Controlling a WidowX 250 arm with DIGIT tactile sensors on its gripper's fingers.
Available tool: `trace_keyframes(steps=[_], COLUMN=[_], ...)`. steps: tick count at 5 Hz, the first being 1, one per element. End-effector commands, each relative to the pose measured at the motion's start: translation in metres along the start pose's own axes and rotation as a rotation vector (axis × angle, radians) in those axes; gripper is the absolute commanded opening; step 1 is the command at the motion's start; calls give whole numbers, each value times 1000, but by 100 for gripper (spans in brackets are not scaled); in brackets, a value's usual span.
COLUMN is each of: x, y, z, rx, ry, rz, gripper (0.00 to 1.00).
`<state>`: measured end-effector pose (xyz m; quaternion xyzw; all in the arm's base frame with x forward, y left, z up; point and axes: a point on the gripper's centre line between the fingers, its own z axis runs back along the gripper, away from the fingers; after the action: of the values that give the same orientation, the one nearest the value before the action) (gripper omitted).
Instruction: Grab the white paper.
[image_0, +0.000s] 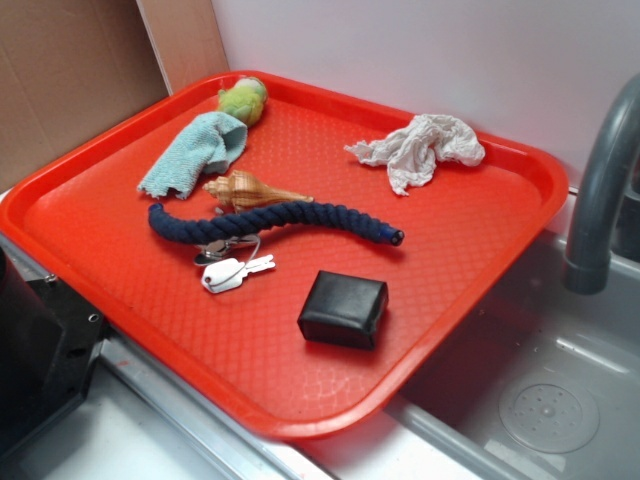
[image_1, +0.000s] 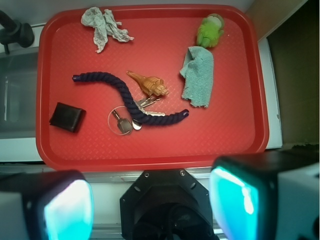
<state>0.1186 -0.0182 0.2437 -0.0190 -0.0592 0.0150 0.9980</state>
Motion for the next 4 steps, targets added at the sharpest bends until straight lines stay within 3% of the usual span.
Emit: trace_keyframes(steps=[1,2,3,4], x=[0,45,92,99], y=[0,4,1,1], z=[0,-45,-78,-90], rx=[0,-70,8,13], ry=[0,-77,-136,-119], rz=[0,-132,-186,-224], gripper=[100,100,100,100])
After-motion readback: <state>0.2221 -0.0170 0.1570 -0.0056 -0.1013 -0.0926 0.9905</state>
